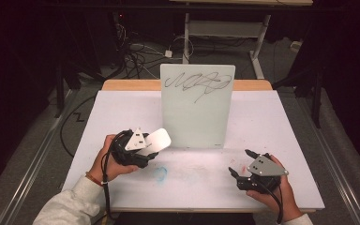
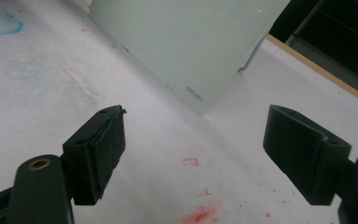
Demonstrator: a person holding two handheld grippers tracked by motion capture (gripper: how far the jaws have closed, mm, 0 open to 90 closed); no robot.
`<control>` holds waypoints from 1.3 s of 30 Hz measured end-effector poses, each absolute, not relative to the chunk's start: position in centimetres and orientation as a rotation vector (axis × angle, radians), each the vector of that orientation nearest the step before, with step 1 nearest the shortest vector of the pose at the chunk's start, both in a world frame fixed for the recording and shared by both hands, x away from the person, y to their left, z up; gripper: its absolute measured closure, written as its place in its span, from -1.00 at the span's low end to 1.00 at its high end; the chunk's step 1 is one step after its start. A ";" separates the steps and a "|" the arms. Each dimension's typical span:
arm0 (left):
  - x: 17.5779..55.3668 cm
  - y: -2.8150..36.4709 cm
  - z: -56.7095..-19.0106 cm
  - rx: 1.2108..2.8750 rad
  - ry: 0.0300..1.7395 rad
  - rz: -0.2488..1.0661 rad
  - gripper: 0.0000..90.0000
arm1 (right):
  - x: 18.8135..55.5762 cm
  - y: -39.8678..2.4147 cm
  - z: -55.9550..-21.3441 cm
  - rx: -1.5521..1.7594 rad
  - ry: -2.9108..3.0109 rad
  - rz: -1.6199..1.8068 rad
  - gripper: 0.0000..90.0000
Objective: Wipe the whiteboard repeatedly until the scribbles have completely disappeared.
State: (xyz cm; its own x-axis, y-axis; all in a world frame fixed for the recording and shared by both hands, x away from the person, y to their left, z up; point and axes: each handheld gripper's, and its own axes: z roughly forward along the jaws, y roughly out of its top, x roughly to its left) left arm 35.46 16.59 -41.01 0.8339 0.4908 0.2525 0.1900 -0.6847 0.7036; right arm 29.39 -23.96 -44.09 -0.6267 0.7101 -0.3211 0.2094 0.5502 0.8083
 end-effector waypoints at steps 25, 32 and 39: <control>36.3 15.9 -38.0 2.021 0.632 0.776 -0.35 | 29.0 -24.2 -43.9 0.748 2.088 0.996 -0.51; 36.7 15.7 -37.2 2.002 0.645 0.818 -0.35 | 29.0 -24.1 -44.0 0.739 2.096 0.989 -0.51; 37.0 15.4 -36.2 1.944 0.658 0.892 -0.35 | 29.0 -24.1 -44.0 0.739 2.098 0.987 -0.51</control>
State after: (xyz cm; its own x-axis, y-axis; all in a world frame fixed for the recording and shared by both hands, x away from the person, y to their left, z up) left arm 37.03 15.36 -36.21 0.6025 0.7270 0.3294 0.1003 -0.4784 0.8724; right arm 29.01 -24.12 -44.03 -0.5974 0.7246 -0.3437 0.1970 0.5480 0.8129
